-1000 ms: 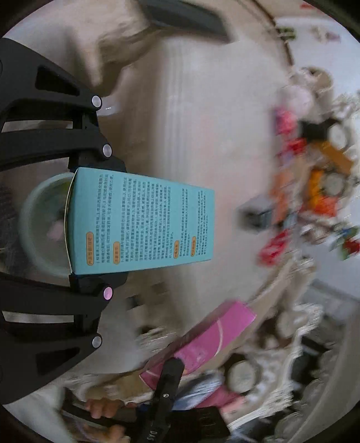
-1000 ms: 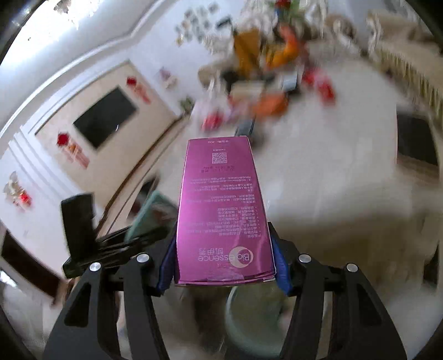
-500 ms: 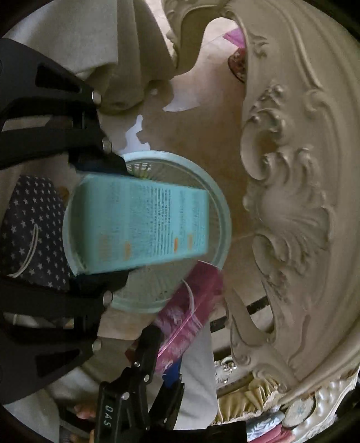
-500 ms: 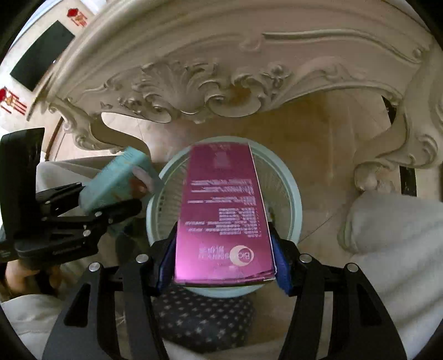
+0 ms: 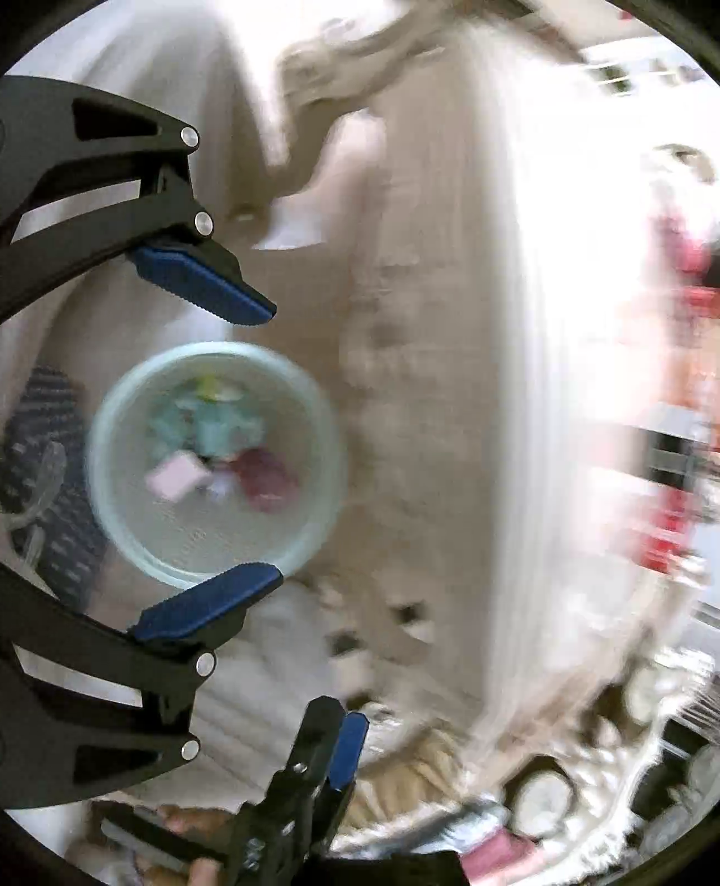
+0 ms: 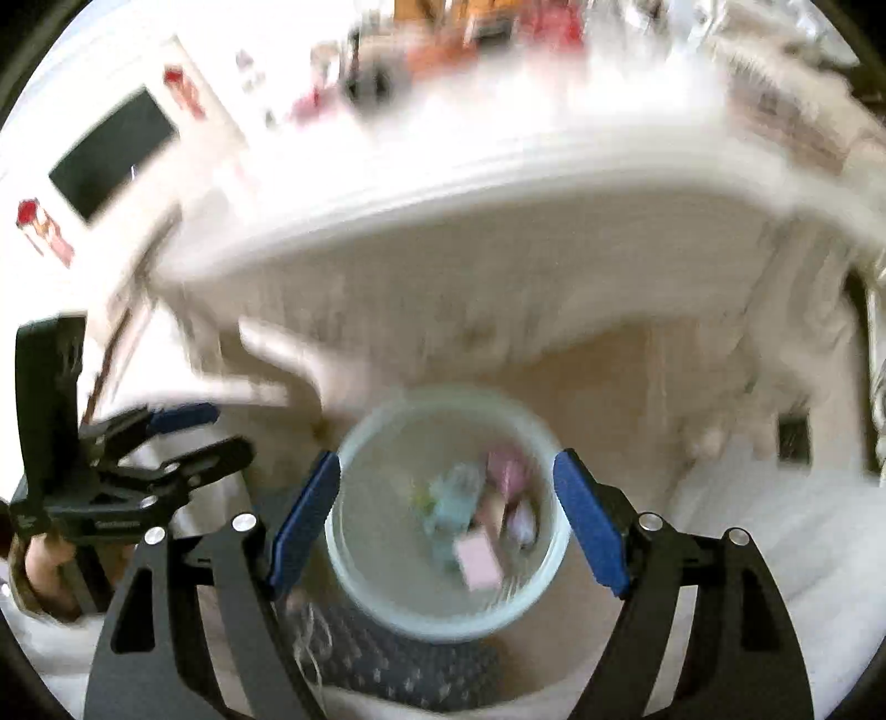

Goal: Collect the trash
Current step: 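Open both tools over the wastebasket to drop the blue and magenta boxes, then grasp the black bottle box with the left tool while the right grasps the red toothpaste box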

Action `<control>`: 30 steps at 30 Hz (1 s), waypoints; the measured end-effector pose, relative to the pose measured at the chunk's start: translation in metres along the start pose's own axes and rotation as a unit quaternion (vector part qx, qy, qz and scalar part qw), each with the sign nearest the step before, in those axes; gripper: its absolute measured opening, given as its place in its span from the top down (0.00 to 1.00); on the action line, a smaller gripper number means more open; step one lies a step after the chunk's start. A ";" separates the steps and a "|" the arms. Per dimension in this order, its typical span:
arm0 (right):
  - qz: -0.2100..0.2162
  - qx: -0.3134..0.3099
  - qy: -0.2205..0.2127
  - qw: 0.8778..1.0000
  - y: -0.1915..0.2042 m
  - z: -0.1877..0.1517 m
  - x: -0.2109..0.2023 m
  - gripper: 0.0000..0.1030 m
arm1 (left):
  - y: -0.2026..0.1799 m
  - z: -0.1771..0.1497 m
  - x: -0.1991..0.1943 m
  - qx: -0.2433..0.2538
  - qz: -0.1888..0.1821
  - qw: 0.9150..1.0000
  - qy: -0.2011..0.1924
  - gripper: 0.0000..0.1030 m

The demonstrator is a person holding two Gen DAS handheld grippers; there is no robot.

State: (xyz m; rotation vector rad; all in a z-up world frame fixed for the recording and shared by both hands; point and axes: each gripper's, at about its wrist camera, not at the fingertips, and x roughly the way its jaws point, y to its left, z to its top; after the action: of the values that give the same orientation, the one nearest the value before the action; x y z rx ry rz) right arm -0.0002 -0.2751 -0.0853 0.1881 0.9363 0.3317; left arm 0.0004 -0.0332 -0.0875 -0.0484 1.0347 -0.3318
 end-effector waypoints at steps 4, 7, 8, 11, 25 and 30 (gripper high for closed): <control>-0.035 -0.021 -0.088 0.995 -0.007 0.066 -0.031 0.27 | -0.015 0.064 -0.025 0.018 0.024 0.996 -0.090 0.17; -0.061 -0.050 -0.141 0.987 -0.009 0.120 -0.034 0.27 | -0.021 0.114 -0.018 0.016 0.058 0.990 -0.127 0.17; -0.075 -0.055 -0.153 0.984 -0.011 0.141 -0.028 0.25 | -0.021 0.136 -0.008 0.003 0.073 0.989 -0.131 0.17; -0.098 -0.062 -0.163 0.980 -0.022 0.186 -0.003 0.22 | -0.014 0.177 0.013 -0.040 0.082 0.986 -0.139 0.17; -0.198 -0.077 -0.078 0.974 -0.050 0.288 0.120 0.22 | -0.016 0.234 0.092 -0.080 0.119 0.986 -0.079 0.17; -0.205 -0.071 -0.055 0.975 -0.055 0.295 0.138 0.23 | -0.012 0.235 0.098 -0.079 0.144 0.984 -0.071 0.17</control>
State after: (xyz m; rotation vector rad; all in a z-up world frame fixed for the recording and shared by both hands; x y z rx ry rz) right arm 0.3260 -0.2817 -0.0346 -0.1176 0.8144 0.0042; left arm 0.2430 -0.1002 -0.0458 -0.0628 0.9103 0.0163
